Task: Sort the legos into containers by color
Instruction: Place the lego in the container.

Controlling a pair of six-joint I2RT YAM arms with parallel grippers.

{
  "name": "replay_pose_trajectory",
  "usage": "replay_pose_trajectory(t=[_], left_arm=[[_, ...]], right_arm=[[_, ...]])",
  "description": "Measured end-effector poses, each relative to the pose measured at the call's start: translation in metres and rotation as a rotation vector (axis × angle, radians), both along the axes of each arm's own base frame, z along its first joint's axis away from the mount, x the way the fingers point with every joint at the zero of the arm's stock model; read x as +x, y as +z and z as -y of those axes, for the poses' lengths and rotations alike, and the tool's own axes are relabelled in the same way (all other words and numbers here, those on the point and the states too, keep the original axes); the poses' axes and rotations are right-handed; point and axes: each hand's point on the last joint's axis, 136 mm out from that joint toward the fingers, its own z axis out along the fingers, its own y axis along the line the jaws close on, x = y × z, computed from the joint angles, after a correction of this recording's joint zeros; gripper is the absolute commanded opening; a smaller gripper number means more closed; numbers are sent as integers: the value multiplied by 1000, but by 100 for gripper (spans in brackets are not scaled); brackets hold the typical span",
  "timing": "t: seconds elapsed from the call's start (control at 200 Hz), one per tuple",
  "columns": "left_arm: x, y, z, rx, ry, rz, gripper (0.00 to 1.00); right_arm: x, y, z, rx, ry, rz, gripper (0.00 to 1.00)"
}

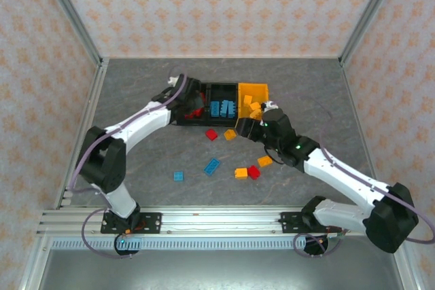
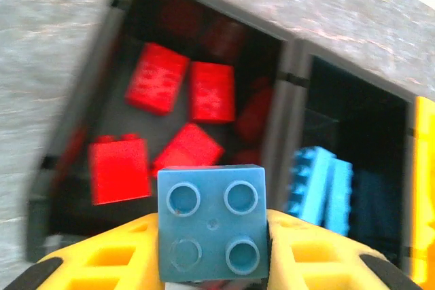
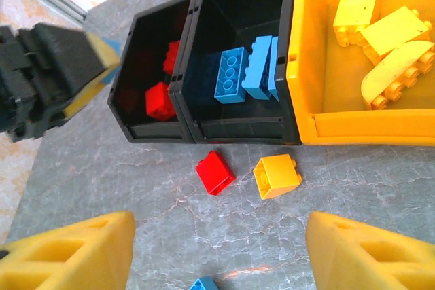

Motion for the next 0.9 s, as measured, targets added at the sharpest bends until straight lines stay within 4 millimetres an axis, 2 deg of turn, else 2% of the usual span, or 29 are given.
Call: replay_pose_trajectory(t=[0.155, 0.28, 0.486, 0.676, 0.901], left_arm=[[21, -5, 51, 4, -92, -10, 34], [37, -17, 76, 21, -138, -30, 34], [58, -38, 91, 65, -162, -76, 34], [68, -43, 98, 81, -177, -90, 36], [67, -42, 103, 83, -200, -101, 53]], right_arm=[[-5, 3, 8, 19, -23, 4, 67], [-11, -2, 15, 18, -45, -9, 67], [-13, -5, 21, 20, -75, -21, 67], [-12, -5, 23, 17, -86, -20, 67], [-12, -7, 25, 6, -91, -25, 67]])
